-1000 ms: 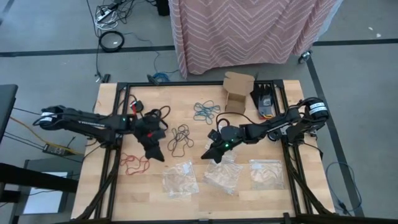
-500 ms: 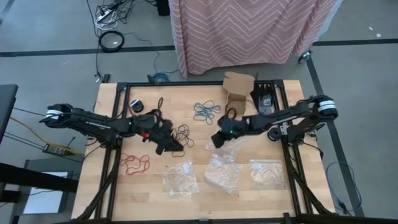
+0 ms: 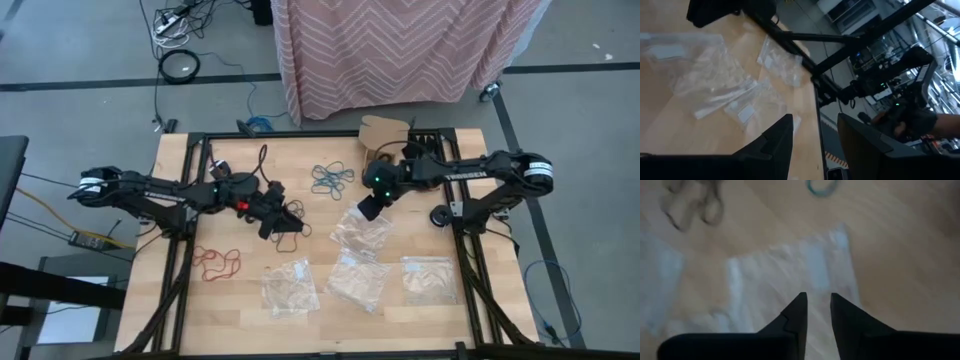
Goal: Sort rubber bands
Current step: Open the top transparent zip bag
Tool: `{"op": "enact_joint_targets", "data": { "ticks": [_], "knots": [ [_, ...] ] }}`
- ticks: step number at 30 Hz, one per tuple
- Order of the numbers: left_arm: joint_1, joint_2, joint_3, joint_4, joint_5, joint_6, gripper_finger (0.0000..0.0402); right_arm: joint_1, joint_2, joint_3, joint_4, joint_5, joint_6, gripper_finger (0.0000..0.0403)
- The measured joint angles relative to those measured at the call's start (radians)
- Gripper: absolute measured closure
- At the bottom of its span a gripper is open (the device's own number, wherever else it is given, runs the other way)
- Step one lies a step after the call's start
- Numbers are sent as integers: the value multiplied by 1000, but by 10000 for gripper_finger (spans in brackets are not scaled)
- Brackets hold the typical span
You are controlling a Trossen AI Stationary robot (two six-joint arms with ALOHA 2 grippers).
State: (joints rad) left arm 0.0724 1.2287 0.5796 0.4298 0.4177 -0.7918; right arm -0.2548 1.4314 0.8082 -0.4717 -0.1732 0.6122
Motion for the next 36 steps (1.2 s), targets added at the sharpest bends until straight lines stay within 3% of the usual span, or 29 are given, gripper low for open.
{"op": "enact_joint_targets", "data": {
  "ticks": [9, 16, 20, 24, 26, 33, 36],
  "knots": [
    [20, 8, 0, -7, 30, 4, 239, -16, 101, 0, -24, -65, -90, 256],
    [30, 7, 0, -9, 40, 6, 239, -17, 181, 2, -20, -58, -56, 240],
    [35, 7, 0, -9, 44, 5, 239, -6, 174, 1, -20, -31, -37, 271],
    [47, 7, 0, -9, 45, 5, 239, 17, 132, -1, -3, -30, -49, 365],
    [57, 7, 0, -6, 45, 4, 239, 28, 115, -1, 16, -35, -61, 391],
    [85, 7, 0, 4, 45, 5, 239, 50, 66, -1, 63, 0, -23, 401],
    [90, 7, 0, 7, 48, 5, 239, 50, 61, -1, 44, 41, -106, 401]
  ]
}}
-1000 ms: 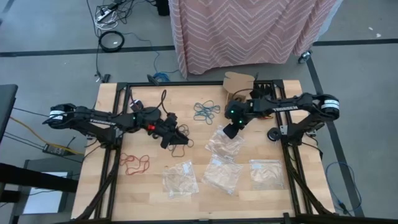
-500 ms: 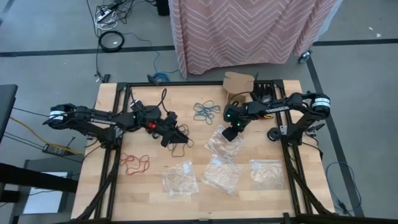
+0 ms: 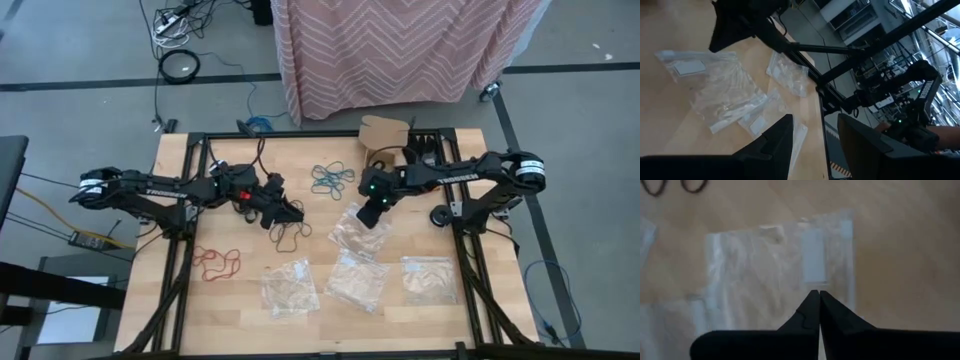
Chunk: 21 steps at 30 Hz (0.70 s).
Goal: Sort rubber bands
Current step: Open the top transparent zip bag
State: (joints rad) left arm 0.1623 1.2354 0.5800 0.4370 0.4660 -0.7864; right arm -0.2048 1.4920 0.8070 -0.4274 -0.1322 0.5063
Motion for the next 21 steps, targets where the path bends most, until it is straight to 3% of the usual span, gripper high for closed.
{"op": "enact_joint_targets", "data": {
  "ticks": [5, 14, 21],
  "knots": [
    [0, 0, 0, -1, 8, 6, 239, 1, 9, 0, 29, -91, -135, 352],
    [0, 0, 0, -5, 19, 9, 239, -43, 17, 0, 11, -14, -115, 208],
    [0, 0, 0, -12, 29, 20, 239, -46, 41, -56, 57, -48, -57, 177]
  ]
}}
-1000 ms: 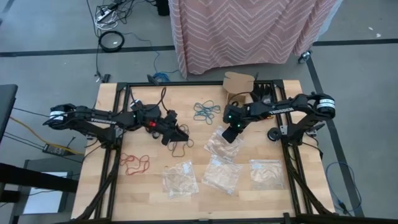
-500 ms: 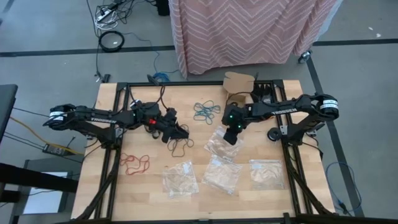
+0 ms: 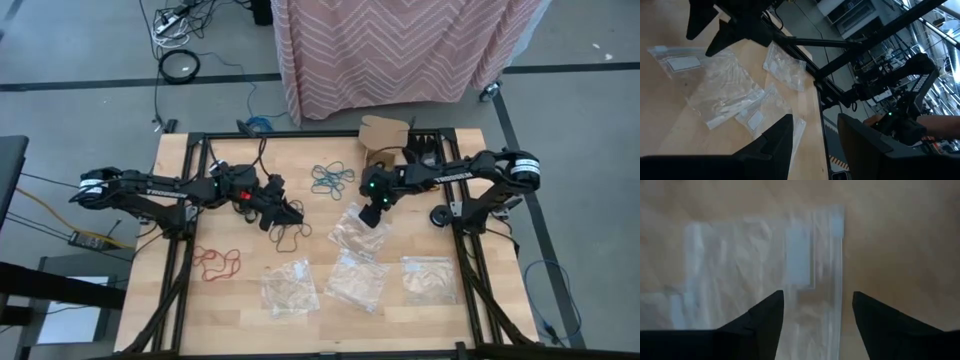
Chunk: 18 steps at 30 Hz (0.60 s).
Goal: Sort rubber bands
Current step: Open the top transparent zip bag
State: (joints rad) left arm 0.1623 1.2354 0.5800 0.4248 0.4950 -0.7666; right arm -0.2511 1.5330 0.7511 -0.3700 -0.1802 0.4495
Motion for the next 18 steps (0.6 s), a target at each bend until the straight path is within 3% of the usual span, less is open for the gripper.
{"op": "enact_joint_targets", "data": {
  "ticks": [7, 15, 18],
  "knots": [
    [1, 0, 0, -3, 0, 4, 239, 36, 38, -40, 74, 19, 81, 220],
    [2, 0, 0, -4, -3, 9, 239, 84, 47, -44, 190, -37, 98, 384],
    [7, 0, 0, -4, -3, 22, 239, 89, 47, -44, 196, -42, 130, 397]
  ]
}}
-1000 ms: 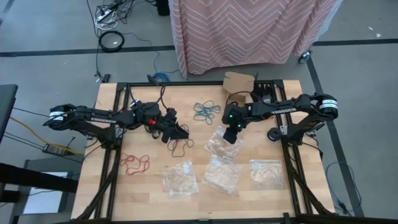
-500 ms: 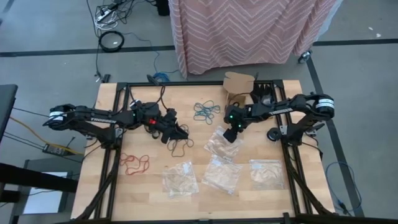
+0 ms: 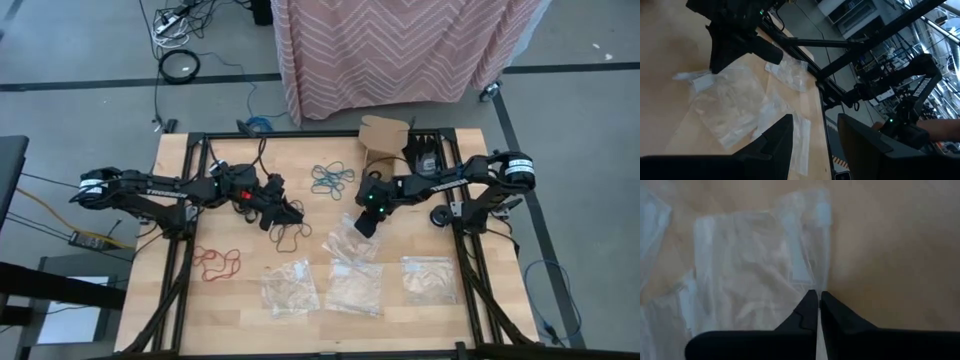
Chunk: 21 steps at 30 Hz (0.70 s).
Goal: Sort rubber bands
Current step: Open the top transparent zip bag
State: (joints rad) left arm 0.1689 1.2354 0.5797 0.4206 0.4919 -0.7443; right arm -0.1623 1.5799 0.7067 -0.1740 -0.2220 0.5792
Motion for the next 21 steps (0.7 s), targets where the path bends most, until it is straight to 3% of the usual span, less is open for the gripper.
{"op": "enact_joint_targets", "data": {
  "ticks": [5, 11, 21],
  "knots": [
    [8, 0, 0, 3, -1, 27, 239, 7, -4, 35, 20, -28, 21, 402],
    [30, 0, 0, -3, -5, 44, 239, 33, -28, 190, -42, 15, -78, 403],
    [123, 1, 0, 43, 166, -73, 234, 51, -28, 456, -276, 131, -272, 403]
  ]
}}
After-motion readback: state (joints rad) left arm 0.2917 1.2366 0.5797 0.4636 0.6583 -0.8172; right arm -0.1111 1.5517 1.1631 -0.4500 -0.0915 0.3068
